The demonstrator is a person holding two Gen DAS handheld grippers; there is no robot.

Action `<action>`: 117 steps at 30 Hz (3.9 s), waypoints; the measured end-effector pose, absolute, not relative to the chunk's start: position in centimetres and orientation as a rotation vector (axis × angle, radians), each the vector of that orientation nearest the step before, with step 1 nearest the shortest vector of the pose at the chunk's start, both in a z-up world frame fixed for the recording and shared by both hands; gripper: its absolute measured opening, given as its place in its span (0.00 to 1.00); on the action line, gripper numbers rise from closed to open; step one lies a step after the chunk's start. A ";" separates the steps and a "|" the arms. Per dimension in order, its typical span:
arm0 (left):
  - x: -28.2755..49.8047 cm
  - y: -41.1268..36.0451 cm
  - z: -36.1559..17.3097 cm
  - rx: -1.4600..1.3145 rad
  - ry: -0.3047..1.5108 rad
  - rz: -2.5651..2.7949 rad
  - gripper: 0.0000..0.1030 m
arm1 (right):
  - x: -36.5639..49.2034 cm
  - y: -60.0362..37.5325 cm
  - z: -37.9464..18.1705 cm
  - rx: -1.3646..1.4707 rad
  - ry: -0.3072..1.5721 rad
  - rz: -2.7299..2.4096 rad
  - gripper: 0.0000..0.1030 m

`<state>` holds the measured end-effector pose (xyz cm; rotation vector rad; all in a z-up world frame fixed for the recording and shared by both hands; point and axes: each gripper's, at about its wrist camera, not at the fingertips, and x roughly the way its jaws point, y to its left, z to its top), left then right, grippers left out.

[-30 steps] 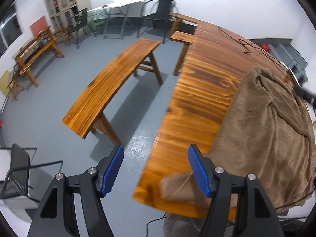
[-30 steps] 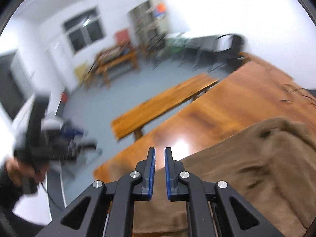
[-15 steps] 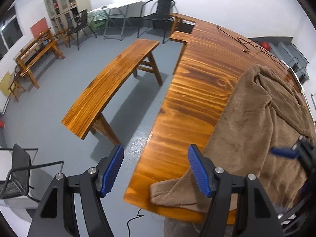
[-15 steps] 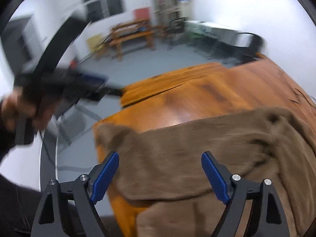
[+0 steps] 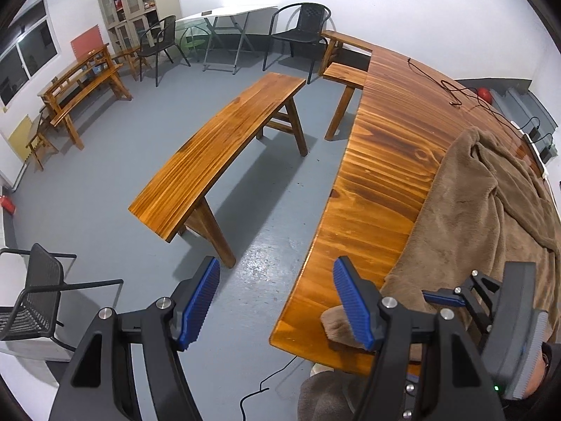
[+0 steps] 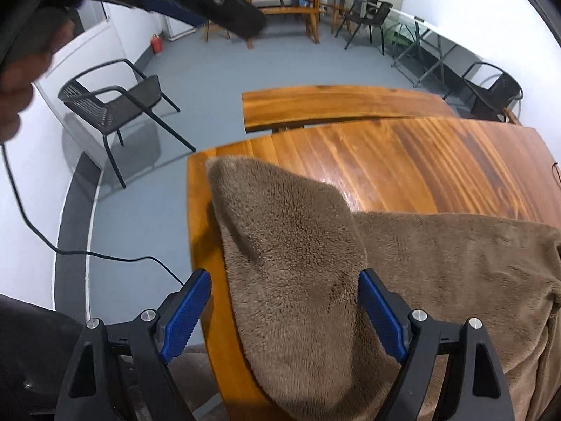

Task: Fold clothes

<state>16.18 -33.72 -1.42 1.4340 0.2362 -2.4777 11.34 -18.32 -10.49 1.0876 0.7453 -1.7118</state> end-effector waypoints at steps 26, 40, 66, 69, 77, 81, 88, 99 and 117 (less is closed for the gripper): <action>9.1 -25.3 -2.0 1.549 0.134 -2.648 0.70 | -3.1 2.4 4.7 1.069 -0.084 -2.367 0.29; 2.5 -9.2 -2.6 1.684 -0.092 -2.785 0.70 | -2.7 28.6 -2.0 1.411 -0.424 -2.749 0.68; 0.5 -0.1 -4.7 1.777 -0.194 -2.633 0.70 | -1.1 35.2 -5.6 1.615 -0.058 -2.759 0.68; -1.2 -0.8 -4.5 1.770 -0.175 -2.649 0.70 | 0.7 37.3 -4.6 1.583 -0.176 -2.808 0.68; -7.4 -4.7 -3.0 1.703 -0.037 -2.691 0.70 | -1.9 36.1 -2.2 1.420 -0.296 -2.767 0.69; -10.5 -5.9 -3.9 1.741 -0.004 -2.703 0.70 | -5.5 35.1 -4.2 1.498 -0.280 -2.703 0.69; -13.6 -6.3 -6.0 1.821 0.028 -2.723 0.71 | -7.8 33.8 -6.6 1.599 -0.248 -2.633 0.69; -15.3 -5.6 -6.7 1.862 0.023 -2.755 0.72 | -8.7 32.6 -7.4 1.620 -0.213 -2.605 0.67; -15.0 -6.1 -0.2 1.553 0.196 -2.931 0.13 | -7.3 33.7 3.0 1.237 -0.203 -2.867 0.14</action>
